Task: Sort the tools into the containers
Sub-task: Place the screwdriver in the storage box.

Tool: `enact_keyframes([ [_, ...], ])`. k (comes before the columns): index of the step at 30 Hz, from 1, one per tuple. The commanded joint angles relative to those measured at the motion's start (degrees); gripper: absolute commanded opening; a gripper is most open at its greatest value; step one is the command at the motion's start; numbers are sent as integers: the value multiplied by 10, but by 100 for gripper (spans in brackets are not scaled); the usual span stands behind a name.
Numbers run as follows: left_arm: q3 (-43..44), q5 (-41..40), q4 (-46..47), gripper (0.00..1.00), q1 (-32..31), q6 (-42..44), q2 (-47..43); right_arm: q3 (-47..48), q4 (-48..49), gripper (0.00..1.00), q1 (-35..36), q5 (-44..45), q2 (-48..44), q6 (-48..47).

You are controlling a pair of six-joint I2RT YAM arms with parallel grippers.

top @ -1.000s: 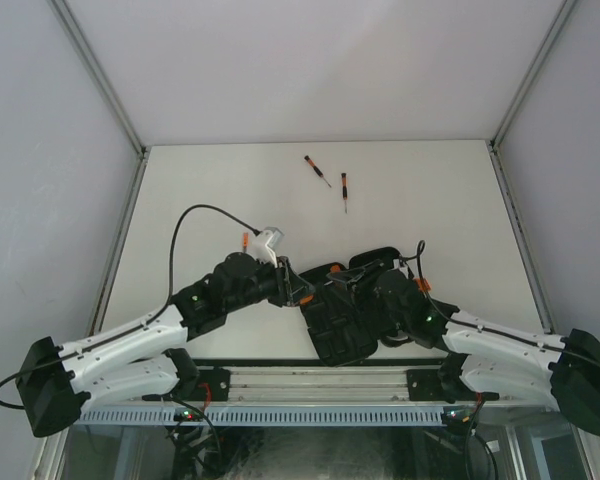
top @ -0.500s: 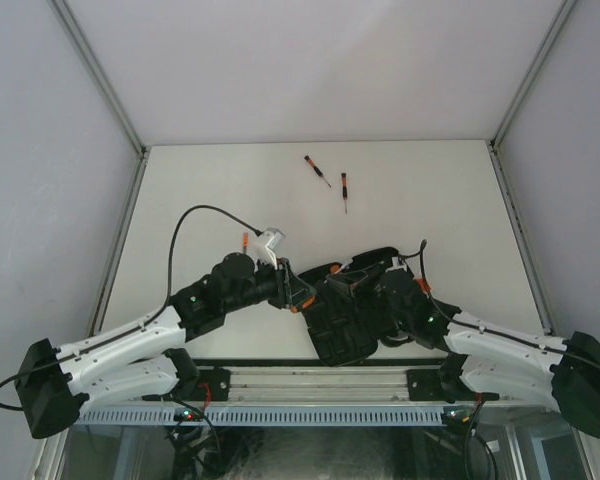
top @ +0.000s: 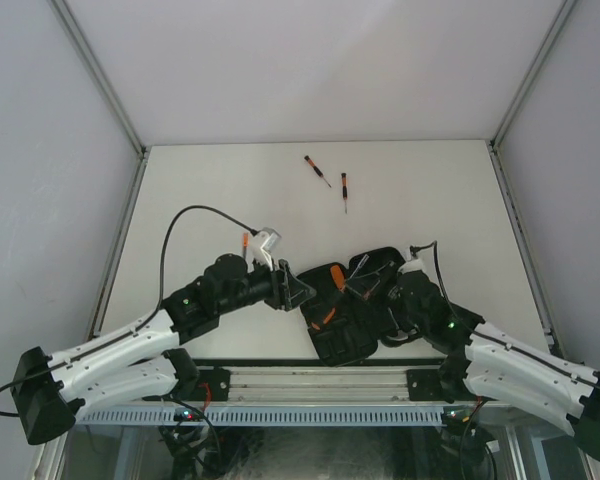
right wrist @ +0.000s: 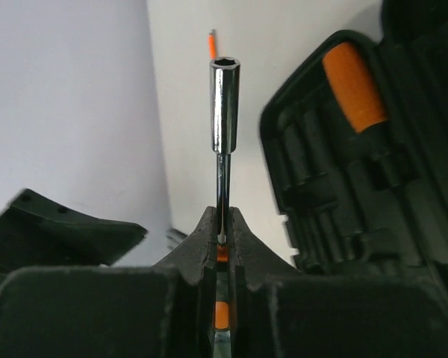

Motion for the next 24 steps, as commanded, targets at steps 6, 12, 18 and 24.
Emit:
enact_keyframes([
  [6, 30, -111, -110, 56, 8, -2, -21, 101, -137, 0, -33, -78, -14, -318],
  [12, 1, -221, -184, 56, 43, -50, -54, 186, -248, 0, -36, -119, 56, -442],
  [18, -14, -447, -308, 56, 45, -64, -131, 209, -267, 0, -35, -140, 90, -472],
  [24, -41, -655, -359, 59, 46, -74, -221, 252, -315, 0, -36, -144, 135, -521],
])
